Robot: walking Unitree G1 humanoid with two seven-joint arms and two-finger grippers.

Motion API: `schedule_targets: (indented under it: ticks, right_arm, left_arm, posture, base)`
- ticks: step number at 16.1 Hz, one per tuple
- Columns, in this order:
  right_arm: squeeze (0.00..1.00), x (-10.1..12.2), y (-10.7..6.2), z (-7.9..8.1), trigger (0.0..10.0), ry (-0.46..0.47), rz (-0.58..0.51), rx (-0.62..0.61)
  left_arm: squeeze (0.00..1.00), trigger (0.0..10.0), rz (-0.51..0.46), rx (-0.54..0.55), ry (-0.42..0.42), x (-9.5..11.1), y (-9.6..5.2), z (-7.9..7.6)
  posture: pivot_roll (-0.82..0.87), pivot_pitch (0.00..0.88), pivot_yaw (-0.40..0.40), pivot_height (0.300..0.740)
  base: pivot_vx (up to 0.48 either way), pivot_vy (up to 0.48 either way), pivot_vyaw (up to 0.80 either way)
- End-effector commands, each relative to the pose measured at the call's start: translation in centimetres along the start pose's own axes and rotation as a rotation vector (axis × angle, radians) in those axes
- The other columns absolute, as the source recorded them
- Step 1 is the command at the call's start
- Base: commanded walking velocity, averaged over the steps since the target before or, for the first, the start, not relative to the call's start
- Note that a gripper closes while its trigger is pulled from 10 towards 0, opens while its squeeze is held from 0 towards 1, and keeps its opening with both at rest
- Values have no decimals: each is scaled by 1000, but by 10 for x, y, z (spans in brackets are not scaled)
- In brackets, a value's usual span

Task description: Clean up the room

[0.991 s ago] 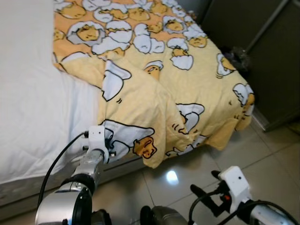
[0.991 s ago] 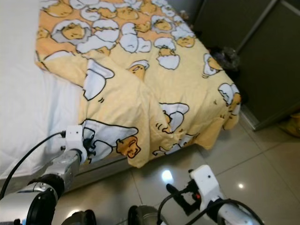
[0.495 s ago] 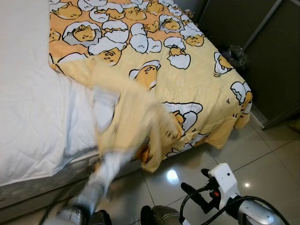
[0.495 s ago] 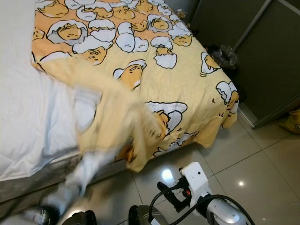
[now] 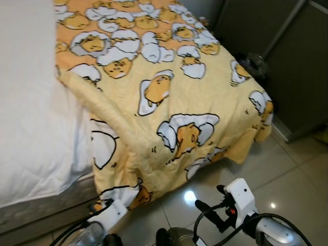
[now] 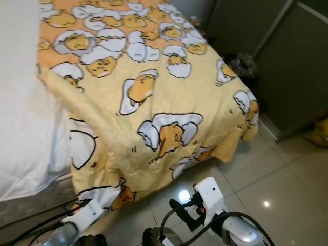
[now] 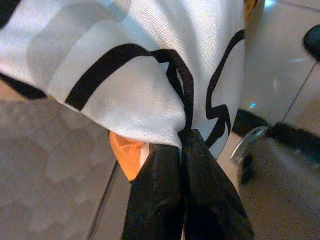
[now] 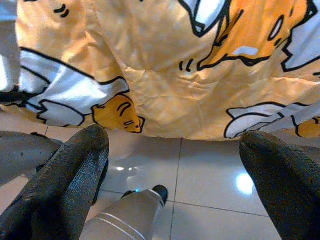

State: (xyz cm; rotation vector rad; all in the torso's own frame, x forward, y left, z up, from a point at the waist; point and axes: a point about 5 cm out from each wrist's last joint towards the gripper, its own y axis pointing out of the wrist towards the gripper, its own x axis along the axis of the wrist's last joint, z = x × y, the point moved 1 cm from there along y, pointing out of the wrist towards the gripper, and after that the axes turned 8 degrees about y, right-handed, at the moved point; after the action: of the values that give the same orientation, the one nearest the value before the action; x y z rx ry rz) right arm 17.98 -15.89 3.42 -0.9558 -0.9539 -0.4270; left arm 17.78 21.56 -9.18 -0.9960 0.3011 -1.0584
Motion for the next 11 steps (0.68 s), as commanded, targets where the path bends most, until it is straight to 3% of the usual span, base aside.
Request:
schedule_targets:
  ticks: [1, 2, 3, 6, 8, 11]
  right_arm:
    - [0, -2, 0, -5, 10000, -15, 8, -23]
    - [0, -2, 0, -5, 10000, -14, 7, -23]
    - [0, -2, 1, -5, 10000, -13, 5, -23]
    - [0, -3, 3, -5, 10000, -10, 2, -25]
    - [0, -3, 3, -5, 10000, -8, -2, -31]
    - [0, -5, 1, -9, 10000, 1, 3, -43]
  left_arm:
    - [0, 0, 38, -43, -38, -14, -5, -18]
    - [0, 0, 21, -23, -82, -8, -3, -13]
    - [0, 10000, 22, -15, -162, -5, -2, -9]
    - [0, 10000, -9, 37, -243, 4, 0, 3]
    - [0, 10000, -4, 77, -240, 2, 0, 7]
    - [0, 10000, 18, 85, -299, -2, 0, 9]
  posture:
    - [-313, 122, -135, 740]
    - [-311, 123, -134, 740]
    - [-309, 122, -131, 740]
    - [-308, 121, -125, 740]
    - [-309, 120, -123, 740]
    - [-311, 120, -124, 740]
  base:
    - [0, 0, 0]
    - [0, 0, 0]
    - [0, 0, 0]
    - [0, 0, 0]
    - [0, 0, 0]
    - [-366, 0, 0]
